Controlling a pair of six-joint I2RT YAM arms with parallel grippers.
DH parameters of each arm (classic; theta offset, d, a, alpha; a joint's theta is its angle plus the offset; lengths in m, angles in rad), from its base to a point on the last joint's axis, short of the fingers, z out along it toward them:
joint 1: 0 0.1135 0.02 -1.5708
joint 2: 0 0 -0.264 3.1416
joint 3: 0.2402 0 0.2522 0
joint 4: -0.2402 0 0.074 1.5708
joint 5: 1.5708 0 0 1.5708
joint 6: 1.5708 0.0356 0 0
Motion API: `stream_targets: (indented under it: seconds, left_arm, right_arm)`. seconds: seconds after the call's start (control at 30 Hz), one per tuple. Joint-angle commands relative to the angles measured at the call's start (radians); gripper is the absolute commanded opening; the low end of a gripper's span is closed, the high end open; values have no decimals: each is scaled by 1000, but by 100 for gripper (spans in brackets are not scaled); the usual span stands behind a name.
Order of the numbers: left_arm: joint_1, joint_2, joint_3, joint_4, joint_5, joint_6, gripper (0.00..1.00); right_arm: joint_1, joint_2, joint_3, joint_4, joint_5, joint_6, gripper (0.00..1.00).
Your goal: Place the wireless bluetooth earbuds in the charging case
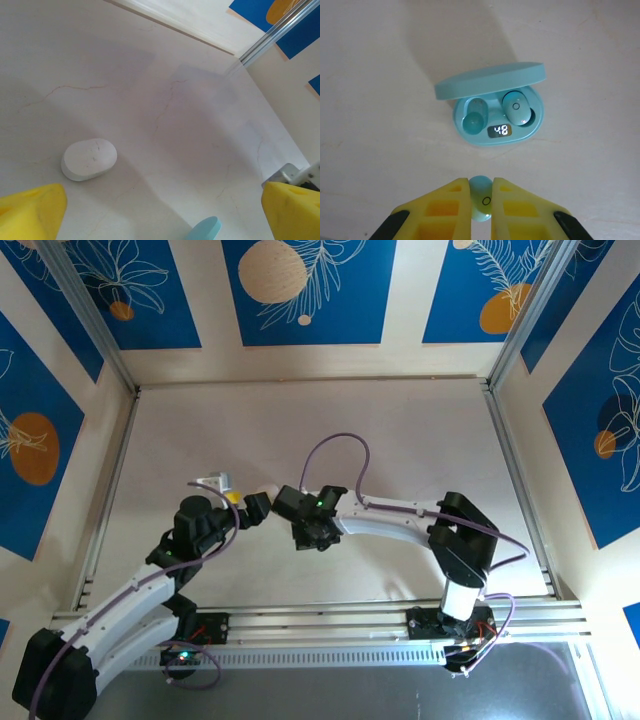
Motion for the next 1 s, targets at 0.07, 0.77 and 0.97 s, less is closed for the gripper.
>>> stream_targets:
  seconds: [0.07, 0.77, 0.97]
  left_arm:
    - [17, -14, -11, -13, 3, 7, 100]
    - [19, -15, -11, -12, 10, 7, 100]
    - [21, -17, -12, -12, 10, 8, 100]
  right_arm:
    - [4, 43, 43, 7, 57, 38, 12]
    - [-19, 142, 99, 21, 65, 21, 12]
    - [-24, 150, 100, 16, 67, 21, 12]
